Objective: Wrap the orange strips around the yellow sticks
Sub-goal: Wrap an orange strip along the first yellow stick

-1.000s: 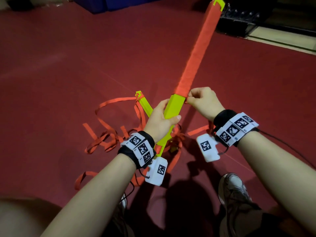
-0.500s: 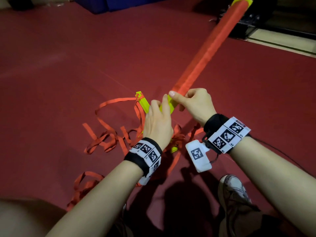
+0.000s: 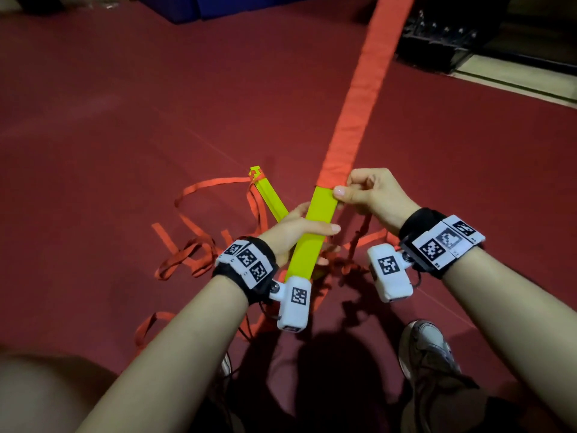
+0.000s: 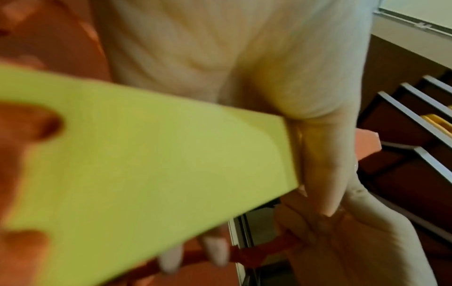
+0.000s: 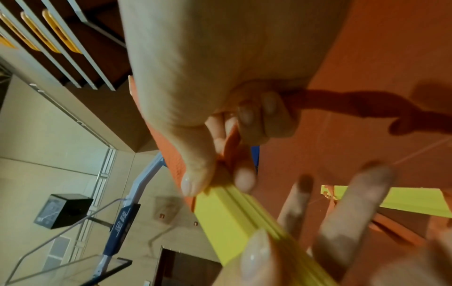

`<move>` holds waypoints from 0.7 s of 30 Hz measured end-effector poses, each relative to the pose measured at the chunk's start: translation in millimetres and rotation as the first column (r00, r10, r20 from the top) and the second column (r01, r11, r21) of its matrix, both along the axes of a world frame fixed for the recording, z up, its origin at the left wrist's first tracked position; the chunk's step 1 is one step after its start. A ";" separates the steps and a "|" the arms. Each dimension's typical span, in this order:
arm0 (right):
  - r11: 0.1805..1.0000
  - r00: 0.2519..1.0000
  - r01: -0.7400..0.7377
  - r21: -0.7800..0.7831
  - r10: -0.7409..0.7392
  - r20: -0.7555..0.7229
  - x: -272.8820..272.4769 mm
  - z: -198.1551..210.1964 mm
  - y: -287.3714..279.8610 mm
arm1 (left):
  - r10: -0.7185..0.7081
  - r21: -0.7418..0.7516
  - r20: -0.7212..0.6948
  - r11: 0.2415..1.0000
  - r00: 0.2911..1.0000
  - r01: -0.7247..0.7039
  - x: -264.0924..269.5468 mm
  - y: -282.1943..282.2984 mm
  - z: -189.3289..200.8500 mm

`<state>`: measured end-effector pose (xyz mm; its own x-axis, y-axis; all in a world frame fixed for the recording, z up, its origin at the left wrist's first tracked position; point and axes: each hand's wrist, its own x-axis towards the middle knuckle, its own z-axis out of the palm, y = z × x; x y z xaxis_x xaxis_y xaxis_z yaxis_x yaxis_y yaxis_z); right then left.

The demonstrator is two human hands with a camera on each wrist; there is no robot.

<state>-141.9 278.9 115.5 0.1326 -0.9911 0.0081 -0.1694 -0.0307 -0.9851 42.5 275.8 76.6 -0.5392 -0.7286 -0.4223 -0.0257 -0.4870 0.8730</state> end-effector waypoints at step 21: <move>0.979 0.777 0.172 -0.106 -0.201 -0.596 -37.5 13.1 -14.8 | 0.246 -0.460 -0.089 0.849 0.965 -0.258 -11.6 9.7 8.8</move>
